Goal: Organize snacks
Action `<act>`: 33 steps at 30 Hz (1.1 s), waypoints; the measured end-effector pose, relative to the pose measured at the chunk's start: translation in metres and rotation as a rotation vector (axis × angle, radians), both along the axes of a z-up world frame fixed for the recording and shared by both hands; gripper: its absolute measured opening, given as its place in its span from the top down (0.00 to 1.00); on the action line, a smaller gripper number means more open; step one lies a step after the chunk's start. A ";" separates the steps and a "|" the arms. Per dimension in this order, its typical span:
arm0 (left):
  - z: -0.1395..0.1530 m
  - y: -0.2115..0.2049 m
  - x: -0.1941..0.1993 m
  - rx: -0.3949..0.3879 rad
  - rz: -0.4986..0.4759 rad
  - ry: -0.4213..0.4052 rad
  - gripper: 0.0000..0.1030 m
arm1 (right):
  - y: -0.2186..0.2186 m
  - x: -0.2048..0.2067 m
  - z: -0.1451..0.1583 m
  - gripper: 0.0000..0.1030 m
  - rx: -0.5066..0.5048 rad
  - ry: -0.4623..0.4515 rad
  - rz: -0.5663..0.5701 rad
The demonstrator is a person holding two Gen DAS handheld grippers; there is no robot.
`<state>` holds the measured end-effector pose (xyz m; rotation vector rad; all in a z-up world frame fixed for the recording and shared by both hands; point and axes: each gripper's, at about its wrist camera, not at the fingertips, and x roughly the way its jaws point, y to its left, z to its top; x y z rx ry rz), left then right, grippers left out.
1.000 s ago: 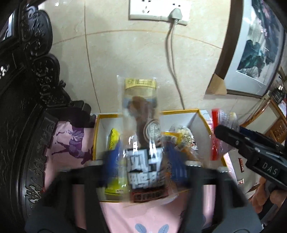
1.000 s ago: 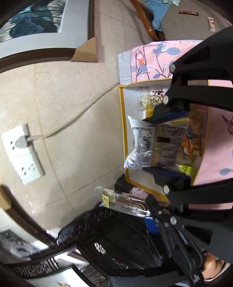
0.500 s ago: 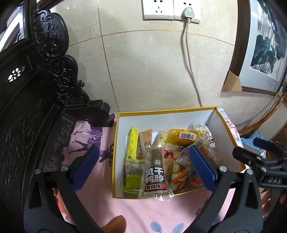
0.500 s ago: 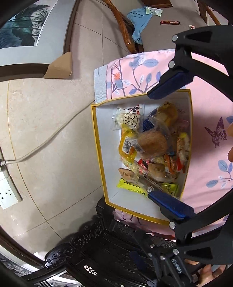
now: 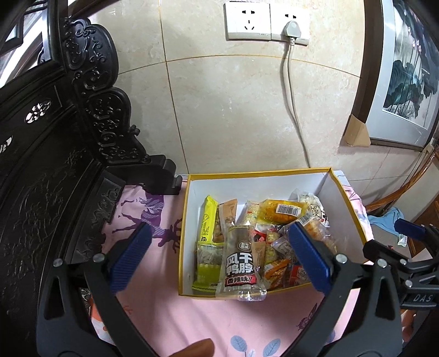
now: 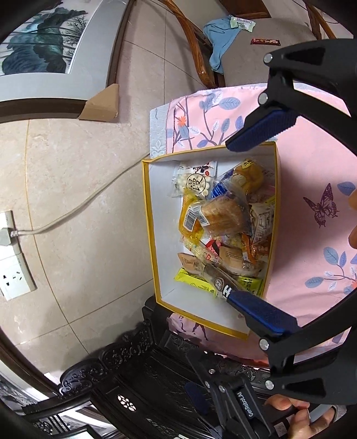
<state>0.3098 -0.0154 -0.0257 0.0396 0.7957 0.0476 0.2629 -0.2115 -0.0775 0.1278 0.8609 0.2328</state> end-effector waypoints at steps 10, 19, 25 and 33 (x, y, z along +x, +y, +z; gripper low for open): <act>0.004 0.010 -0.017 -0.016 0.020 0.000 0.02 | 0.005 -0.020 0.007 0.01 -0.037 -0.020 0.022; 0.008 0.012 -0.025 -0.026 0.022 -0.019 0.02 | 0.003 -0.028 0.010 0.01 -0.050 -0.031 0.018; 0.012 0.013 -0.029 -0.015 0.042 -0.048 0.02 | 0.003 -0.029 0.011 0.01 -0.055 -0.033 0.017; 0.010 0.015 -0.029 -0.038 0.038 -0.020 0.02 | 0.006 -0.033 0.010 0.01 -0.053 -0.032 0.023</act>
